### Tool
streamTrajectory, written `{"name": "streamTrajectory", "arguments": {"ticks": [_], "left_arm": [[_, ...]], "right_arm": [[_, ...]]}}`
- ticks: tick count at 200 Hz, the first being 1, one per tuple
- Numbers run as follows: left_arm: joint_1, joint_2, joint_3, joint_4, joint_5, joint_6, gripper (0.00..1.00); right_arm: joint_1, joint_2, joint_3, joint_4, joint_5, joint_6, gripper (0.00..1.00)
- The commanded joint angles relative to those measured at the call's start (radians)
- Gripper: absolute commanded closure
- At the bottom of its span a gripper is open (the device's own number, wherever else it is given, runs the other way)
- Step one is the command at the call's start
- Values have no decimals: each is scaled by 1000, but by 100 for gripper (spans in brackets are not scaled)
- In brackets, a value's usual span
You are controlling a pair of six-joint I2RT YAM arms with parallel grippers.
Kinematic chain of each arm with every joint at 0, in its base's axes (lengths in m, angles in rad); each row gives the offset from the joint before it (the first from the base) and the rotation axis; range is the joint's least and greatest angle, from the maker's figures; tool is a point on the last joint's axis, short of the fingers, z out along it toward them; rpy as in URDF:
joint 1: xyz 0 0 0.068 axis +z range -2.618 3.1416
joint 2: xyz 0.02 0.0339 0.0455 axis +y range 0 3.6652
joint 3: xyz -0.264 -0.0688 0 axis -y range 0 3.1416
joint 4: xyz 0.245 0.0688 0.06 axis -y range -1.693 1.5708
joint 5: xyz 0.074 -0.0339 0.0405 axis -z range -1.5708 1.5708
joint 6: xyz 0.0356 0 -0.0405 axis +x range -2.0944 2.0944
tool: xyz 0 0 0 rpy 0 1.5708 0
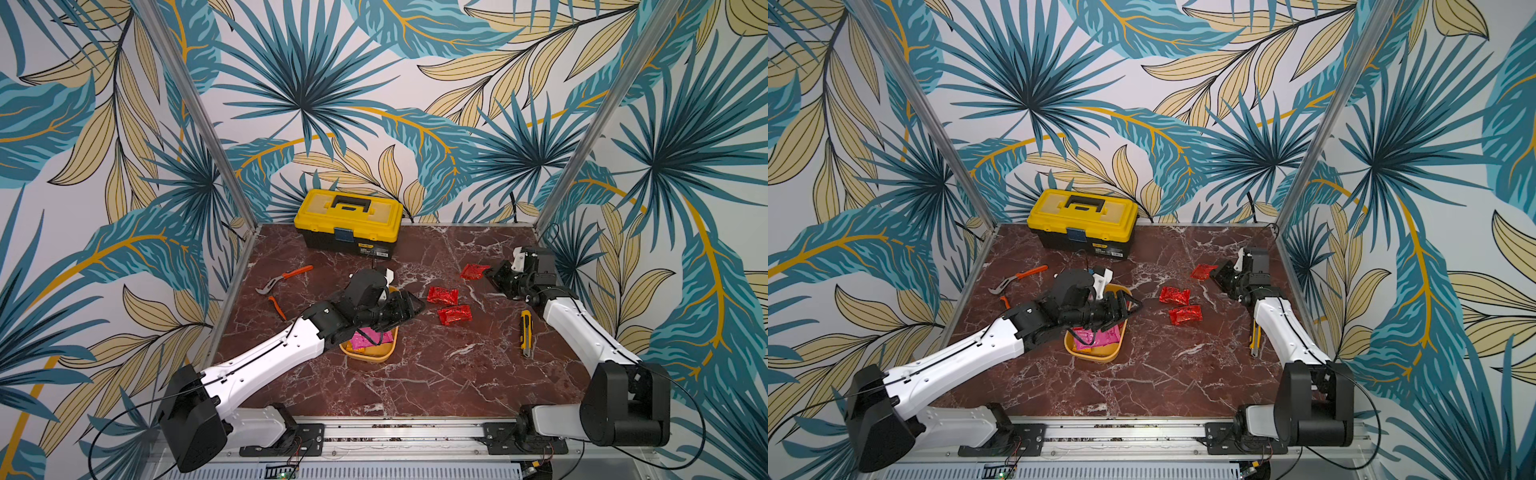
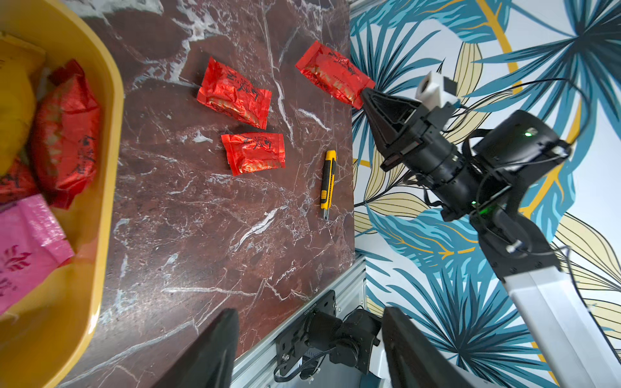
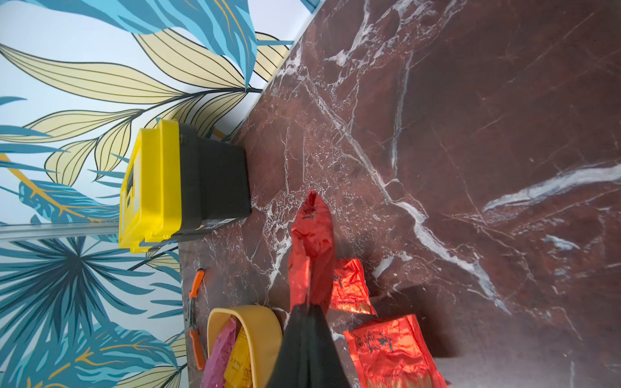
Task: Take the tea bags out of the storage box
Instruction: Place the tea bag at the center of the board.
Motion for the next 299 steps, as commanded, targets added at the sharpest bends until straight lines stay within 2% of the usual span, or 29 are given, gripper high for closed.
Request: {"name": "streamTrajectory", "arguments": {"ticks": [1,34,74,118,174,209,223,256,276,299], "left_arm": [[34,-58,-65,-48,-28,7,27],[88,-164,-116,-115,-56,2,27],[130,-316,-139,-297,-210,16,24],[253,-433,-223,-361,-182,-1,23],[282,-432,-258,-388,-206,9,24],[296,-418,-293,-338,-201,-13,26],[305,-411,-305,-306,-191,-26,27],[330,-380,-326,-234,-159,-46,34],[333,-358,-319,-247,-149,-29,39],[333,-357,-327,-278,-132,-9,43]], "right_arm": [[-22,48,-27,77,-48,29,100],[-45,137,-23,116,-70,33,100],[-50,207,-12,131,-80,11,100],[-51,265,-38,169,-89,1,100],[-51,335,-79,210,-97,-10,100],[-51,345,-91,183,-62,-42,100],[-51,333,-97,169,-43,-56,94],[-51,288,-120,133,6,-81,70],[-51,263,-130,111,25,-96,54],[-51,217,-144,90,49,-115,43]]}}
